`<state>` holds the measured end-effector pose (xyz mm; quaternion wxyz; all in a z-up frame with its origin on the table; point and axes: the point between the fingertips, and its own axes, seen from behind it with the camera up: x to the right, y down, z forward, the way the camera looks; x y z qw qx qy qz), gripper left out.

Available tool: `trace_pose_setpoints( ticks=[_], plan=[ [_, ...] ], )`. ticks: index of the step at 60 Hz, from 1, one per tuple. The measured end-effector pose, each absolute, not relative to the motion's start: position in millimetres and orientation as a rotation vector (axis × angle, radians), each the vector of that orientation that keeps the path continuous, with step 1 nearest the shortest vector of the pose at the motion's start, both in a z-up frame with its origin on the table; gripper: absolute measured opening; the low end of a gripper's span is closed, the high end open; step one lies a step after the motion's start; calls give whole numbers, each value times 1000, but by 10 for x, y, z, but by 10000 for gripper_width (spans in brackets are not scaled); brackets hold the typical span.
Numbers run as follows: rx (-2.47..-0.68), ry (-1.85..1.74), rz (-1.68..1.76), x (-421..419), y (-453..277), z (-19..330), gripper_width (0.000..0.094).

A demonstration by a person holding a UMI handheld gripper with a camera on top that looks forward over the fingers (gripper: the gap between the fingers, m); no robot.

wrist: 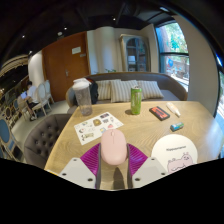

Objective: Arrange mouse

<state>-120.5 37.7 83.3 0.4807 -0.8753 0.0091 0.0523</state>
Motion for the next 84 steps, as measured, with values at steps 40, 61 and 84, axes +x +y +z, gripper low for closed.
trace_pose_setpoints(
  ticks=[40, 61, 84],
  plan=[
    [-2214, 149, 46, 1110, 190, -3, 367],
    [-2266, 80, -14, 1110, 129, -151, 528],
    [-2276, 209, -101, 646, -445, 739, 842]
  ],
)
